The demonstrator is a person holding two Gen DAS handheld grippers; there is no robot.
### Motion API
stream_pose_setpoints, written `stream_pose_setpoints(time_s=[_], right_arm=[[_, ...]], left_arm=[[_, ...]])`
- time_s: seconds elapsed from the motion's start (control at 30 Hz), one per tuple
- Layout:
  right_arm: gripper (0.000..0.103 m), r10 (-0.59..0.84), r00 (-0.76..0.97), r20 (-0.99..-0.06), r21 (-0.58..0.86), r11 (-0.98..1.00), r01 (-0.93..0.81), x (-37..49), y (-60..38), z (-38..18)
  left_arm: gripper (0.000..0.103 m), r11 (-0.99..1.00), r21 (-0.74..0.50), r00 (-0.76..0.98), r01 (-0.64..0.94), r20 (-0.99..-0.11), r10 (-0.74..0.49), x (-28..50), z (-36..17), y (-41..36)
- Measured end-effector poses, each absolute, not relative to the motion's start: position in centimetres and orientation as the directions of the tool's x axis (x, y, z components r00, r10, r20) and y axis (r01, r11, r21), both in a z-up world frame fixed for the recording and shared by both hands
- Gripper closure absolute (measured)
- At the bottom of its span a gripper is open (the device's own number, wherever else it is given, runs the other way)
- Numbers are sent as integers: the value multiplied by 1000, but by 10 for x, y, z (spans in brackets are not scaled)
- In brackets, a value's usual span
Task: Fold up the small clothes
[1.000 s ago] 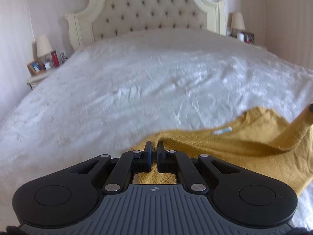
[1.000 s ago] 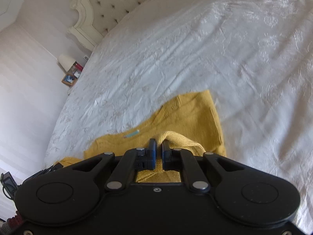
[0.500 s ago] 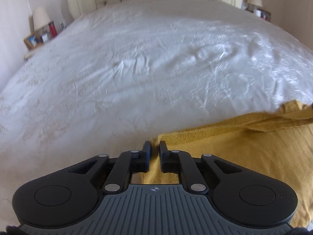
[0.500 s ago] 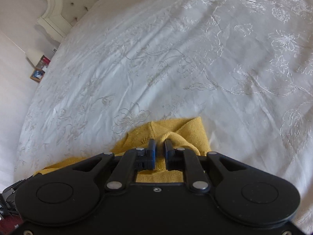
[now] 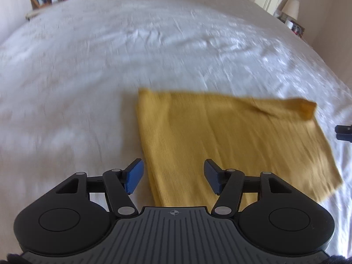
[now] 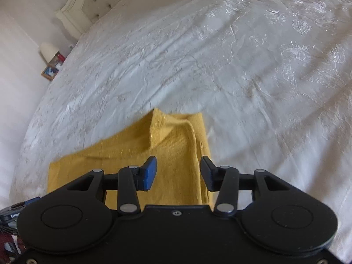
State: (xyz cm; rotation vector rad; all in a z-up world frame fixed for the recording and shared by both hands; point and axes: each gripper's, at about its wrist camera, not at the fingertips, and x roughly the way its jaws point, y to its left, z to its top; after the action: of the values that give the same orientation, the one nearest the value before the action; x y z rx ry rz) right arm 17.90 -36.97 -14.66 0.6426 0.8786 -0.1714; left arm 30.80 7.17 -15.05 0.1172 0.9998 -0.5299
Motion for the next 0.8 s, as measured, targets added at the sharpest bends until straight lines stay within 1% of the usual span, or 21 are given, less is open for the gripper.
stream_pose_setpoints(time_s=[0.13, 0.3, 0.6, 0.8], right_arm=[[49, 141, 587, -797, 413, 836, 360, 151, -352, -151], [49, 153, 552, -820, 389, 857, 339, 133, -336, -158], [49, 151, 528, -836, 362, 874, 323, 130, -328, -166], [49, 147, 525, -838, 355, 878, 320, 132, -329, -169]], left_arm=[[44, 871, -164, 370, 462, -857, -358, 268, -160, 78], [44, 878, -178, 345, 445, -871, -351, 241, -167, 85], [44, 881, -183, 396, 437, -840, -371, 242, -165, 79], [44, 855, -202, 384, 477, -827, -410, 250, -168, 69]])
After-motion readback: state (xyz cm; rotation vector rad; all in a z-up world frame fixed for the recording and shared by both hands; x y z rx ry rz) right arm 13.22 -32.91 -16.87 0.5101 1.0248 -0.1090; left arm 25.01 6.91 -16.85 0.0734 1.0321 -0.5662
